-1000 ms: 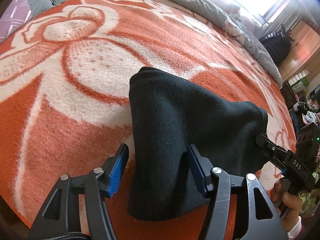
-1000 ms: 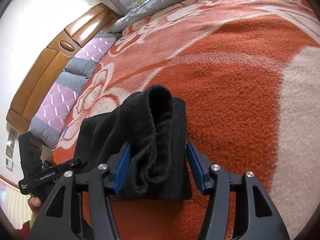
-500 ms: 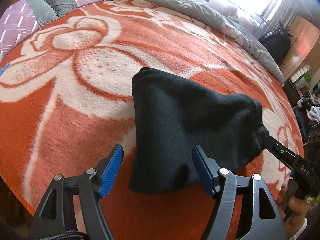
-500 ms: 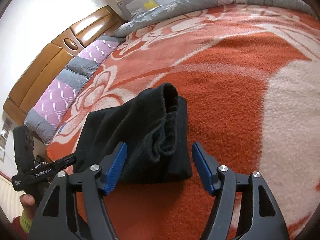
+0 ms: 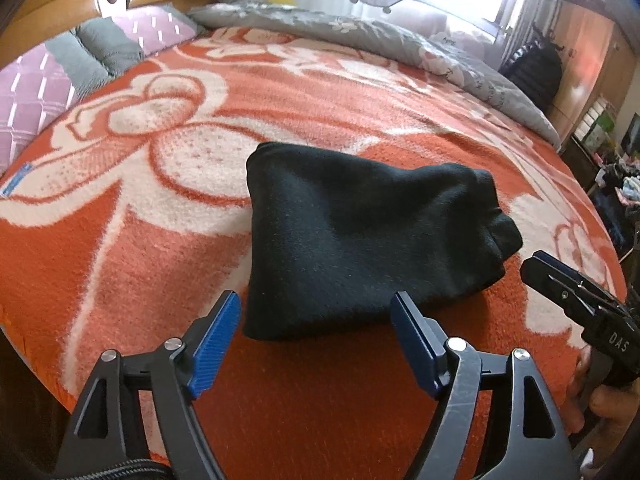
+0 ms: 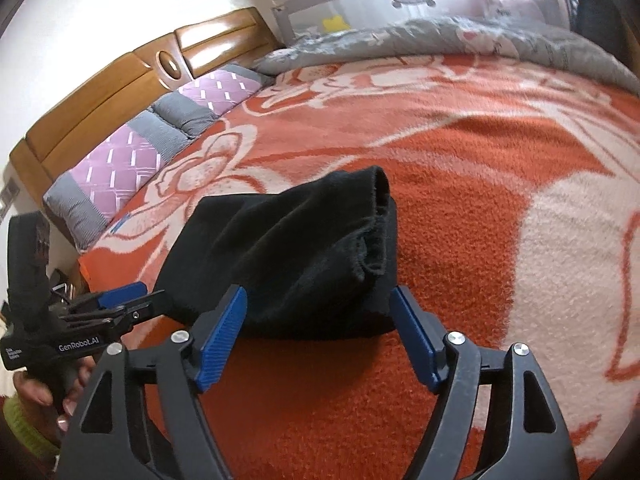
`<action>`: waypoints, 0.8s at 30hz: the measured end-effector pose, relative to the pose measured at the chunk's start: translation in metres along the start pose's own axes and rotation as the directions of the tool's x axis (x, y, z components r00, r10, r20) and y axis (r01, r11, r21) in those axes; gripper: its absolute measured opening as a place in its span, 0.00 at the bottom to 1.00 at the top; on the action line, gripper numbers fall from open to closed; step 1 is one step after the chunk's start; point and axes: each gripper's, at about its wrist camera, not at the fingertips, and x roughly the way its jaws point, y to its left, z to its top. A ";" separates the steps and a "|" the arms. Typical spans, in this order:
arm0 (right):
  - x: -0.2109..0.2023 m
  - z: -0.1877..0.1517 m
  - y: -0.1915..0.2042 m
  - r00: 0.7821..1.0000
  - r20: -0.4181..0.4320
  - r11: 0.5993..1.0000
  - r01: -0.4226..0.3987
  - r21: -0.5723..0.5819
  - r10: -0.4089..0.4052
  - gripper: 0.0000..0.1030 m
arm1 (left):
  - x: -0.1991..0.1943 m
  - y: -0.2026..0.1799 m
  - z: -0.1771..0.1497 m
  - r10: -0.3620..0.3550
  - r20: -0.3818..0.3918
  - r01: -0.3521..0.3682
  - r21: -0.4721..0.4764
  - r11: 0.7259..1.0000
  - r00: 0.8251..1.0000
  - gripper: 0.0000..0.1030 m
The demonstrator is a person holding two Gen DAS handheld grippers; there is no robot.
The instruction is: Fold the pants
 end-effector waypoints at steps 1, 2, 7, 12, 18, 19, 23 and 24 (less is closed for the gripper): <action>-0.002 -0.002 0.002 1.000 0.011 1.000 0.005 -0.015 -0.005 0.76 | -0.003 -0.001 -0.002 0.002 0.013 -0.002 0.002 1.000 1.000 0.76; -0.004 -0.003 0.003 1.000 0.018 1.000 0.009 -0.025 -0.008 0.77 | -0.005 -0.002 -0.004 0.010 0.028 -0.010 0.006 1.000 1.000 0.76; -0.010 -0.013 0.009 0.999 0.040 0.997 0.028 -0.069 -0.025 0.78 | -0.012 -0.007 -0.011 0.087 0.074 -0.091 0.048 0.995 0.993 0.78; -0.012 -0.022 0.010 0.998 0.049 0.996 0.042 -0.080 -0.038 0.79 | -0.017 -0.009 -0.020 0.107 0.092 -0.112 0.048 0.993 0.990 0.79; -0.018 -0.032 0.017 0.994 0.089 0.991 0.070 -0.118 -0.060 0.79 | -0.022 -0.009 -0.027 0.098 0.128 -0.103 0.034 0.994 0.987 0.79; -0.018 -0.034 0.018 0.993 0.098 0.989 0.074 -0.124 -0.062 0.79 | -0.023 -0.009 -0.027 0.093 0.136 -0.098 0.033 0.995 0.986 0.79; -0.021 -0.039 0.020 0.988 0.145 0.986 0.071 -0.150 -0.050 0.80 | -0.025 -0.012 -0.031 0.096 0.164 -0.104 0.043 0.994 0.982 0.79; -0.021 -0.042 0.022 0.987 0.151 0.984 0.073 -0.161 -0.048 0.80 | -0.025 -0.014 -0.032 0.104 0.169 -0.114 0.050 0.992 0.980 0.79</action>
